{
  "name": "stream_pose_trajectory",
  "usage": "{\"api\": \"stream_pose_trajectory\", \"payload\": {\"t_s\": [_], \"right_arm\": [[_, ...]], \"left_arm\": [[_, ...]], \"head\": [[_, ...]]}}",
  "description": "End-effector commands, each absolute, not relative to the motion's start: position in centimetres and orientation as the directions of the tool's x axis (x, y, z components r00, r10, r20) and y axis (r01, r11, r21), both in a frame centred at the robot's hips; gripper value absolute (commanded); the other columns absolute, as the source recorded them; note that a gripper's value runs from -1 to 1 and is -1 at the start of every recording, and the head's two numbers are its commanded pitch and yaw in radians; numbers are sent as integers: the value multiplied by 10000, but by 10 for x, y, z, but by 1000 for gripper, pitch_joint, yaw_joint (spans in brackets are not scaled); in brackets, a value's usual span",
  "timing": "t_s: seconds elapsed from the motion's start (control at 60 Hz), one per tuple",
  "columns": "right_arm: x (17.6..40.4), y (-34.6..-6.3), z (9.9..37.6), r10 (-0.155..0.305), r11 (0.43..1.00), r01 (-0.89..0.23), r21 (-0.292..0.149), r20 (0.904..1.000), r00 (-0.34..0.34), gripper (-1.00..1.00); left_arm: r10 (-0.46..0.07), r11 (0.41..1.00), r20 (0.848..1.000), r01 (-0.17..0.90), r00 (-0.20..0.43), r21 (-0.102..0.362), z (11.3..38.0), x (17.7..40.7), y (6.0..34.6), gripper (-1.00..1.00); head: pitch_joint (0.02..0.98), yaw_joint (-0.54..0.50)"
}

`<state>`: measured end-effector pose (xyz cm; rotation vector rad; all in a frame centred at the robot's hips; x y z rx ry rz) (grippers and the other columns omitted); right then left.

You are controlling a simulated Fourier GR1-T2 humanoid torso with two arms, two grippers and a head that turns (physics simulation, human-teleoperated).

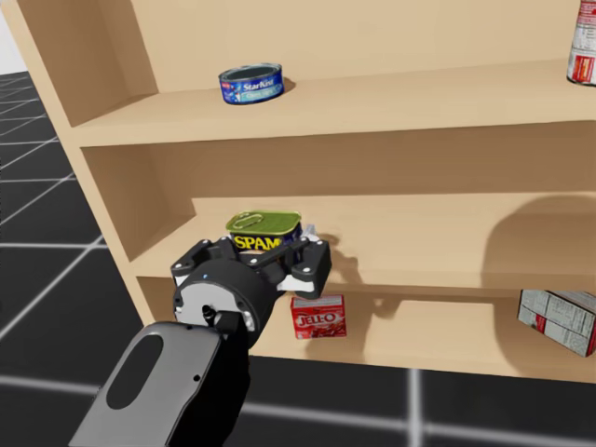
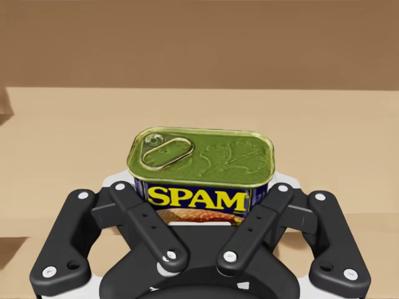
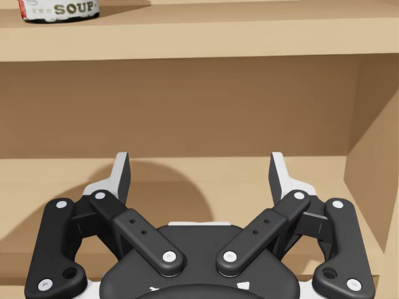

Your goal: Find the potted meat can on the shelf and bring it to me.

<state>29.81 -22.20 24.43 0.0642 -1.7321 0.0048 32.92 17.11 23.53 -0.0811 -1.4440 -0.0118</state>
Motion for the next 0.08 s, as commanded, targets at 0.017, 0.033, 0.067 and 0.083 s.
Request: {"api": "stream_pose_trajectory", "payload": {"t_s": [0.017, 0.033, 0.067, 0.083], "right_arm": [[299, -221, 244, -363, 9984, -493, 287, 9866, -1593, -1000], [299, -221, 244, -360, 9984, -495, 284, 9866, -1593, -1000], [299, -221, 243, -356, 9984, -496, 281, 9866, -1593, -1000], [298, -221, 243, -354, 9984, -497, 278, 9866, -1592, -1000]], "left_arm": [[437, 9824, 9968, 1787, 669, -551, 260, 301, 163, 1000], [425, 9817, 9971, 1830, 635, -535, 261, 296, 163, 1000], [368, 9814, 9976, 1861, 592, -473, 263, 290, 163, 1000], [372, 9810, 9976, 1880, 582, -475, 263, 288, 163, 1000]], "head": [[574, 256], [574, 257], [574, 258], [574, 259]]}}
